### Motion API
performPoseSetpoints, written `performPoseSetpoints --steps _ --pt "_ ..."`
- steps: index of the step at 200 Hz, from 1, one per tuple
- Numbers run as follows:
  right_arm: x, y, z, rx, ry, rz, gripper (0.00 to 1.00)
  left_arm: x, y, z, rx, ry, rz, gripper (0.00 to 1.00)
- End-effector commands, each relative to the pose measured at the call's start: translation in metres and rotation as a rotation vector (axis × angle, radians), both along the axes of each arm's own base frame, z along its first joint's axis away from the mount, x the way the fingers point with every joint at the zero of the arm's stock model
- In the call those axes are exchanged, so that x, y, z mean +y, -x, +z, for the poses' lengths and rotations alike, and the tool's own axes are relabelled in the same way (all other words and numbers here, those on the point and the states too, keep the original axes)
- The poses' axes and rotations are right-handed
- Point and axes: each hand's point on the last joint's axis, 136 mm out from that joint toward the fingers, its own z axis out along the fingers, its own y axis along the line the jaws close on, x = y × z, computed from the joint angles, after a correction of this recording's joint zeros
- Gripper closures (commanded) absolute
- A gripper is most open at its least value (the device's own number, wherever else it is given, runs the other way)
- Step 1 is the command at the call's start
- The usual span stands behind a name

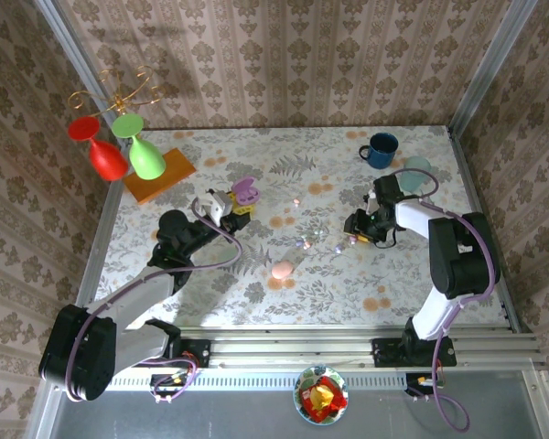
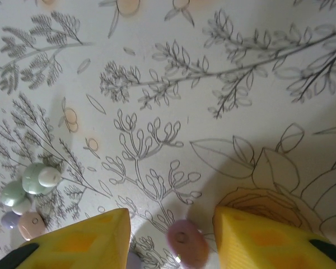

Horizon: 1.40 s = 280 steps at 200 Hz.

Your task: Insert wireless bluetooth earbuds into charging case

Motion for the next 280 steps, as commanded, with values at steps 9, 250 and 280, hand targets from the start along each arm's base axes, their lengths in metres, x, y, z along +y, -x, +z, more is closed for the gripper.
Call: performPoseSetpoints --steps 9,250,280 --pt "0.006 0.012 -0.003 0.048 -0.025 0.031 0.60 -0.001 -0.001 0.017 -0.075 0.011 0.007 0.76" --pt "0.020 0.014 0.045 -0.135 0.051 0.116 0.80 -0.014 0.009 0.008 -0.059 -0.004 -0.042 0.76" --pt "0.038 0.020 0.082 -0.242 0.045 0.166 0.79 -0.022 0.011 0.002 -0.050 -0.023 -0.078 0.76"
